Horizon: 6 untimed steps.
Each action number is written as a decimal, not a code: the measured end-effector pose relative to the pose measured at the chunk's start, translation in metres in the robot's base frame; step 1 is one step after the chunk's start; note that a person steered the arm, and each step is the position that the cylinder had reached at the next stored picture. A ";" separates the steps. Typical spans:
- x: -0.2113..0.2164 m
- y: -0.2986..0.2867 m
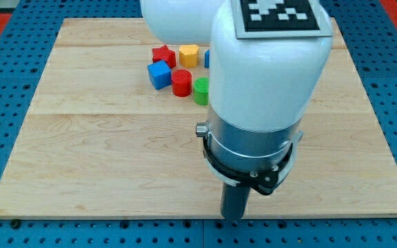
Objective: Move your arm to the left of red star
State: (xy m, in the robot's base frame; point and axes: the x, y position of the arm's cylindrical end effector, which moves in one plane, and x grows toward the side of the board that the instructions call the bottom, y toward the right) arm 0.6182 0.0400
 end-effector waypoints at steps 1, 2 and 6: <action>0.001 0.002; -0.034 -0.054; -0.065 -0.070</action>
State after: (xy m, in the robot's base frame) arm 0.5530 -0.0298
